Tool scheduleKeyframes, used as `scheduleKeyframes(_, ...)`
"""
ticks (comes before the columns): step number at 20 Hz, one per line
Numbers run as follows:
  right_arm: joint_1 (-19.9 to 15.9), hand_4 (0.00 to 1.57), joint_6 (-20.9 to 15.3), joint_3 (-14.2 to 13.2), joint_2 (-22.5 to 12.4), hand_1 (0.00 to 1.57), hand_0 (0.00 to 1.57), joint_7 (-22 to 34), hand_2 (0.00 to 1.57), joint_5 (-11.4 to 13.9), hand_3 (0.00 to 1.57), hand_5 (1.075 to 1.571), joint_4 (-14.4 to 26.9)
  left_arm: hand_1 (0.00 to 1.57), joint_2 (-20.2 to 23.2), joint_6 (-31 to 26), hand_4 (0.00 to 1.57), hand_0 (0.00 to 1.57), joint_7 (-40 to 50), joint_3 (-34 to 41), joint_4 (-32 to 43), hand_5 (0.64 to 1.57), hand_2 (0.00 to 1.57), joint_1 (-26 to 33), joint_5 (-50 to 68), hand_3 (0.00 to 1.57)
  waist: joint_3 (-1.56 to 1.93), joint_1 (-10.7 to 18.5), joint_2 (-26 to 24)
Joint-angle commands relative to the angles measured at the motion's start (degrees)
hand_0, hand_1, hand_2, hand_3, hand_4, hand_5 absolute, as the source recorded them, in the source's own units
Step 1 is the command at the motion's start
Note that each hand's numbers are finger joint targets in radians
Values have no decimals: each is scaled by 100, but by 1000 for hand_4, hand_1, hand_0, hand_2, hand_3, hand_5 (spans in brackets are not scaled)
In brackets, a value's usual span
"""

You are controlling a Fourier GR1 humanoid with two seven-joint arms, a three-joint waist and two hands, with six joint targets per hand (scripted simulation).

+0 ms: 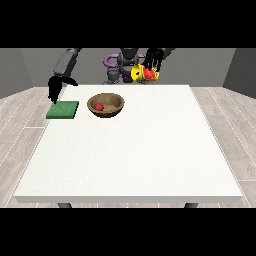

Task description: Pick the cup and pour the ball into the bowl, then pick the bowl and place it on the pad

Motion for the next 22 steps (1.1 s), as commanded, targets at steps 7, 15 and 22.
scheduleKeyframes(7, -372, 358, -173, -11, 348, 0, 0, 86, 0, -192, 0, 1569, -330, 959, -358, 193, 862, 959, -1688, 1742, -363, 1540, 932, 641, 3182, 634, -4, 46, 991)
scheduleKeyframes(15, -531, 294, -592, 519, 1106, 0, 0, 327, 0, 59, 0, 1553, -710, 0, -456, -120, 0, 0, -2620, 2318, 97, 1518, 0, 1016, 4992, 0, 13, -515, 1026)
scheduleKeyframes(22, -186, 0, -724, 917, 1456, 0, 0, 313, 0, 328, 0, 1544, -585, 0, -350, -266, 0, 0, -2643, 2523, 467, 1531, 0, 1128, 5093, 0, 20, -820, 505)
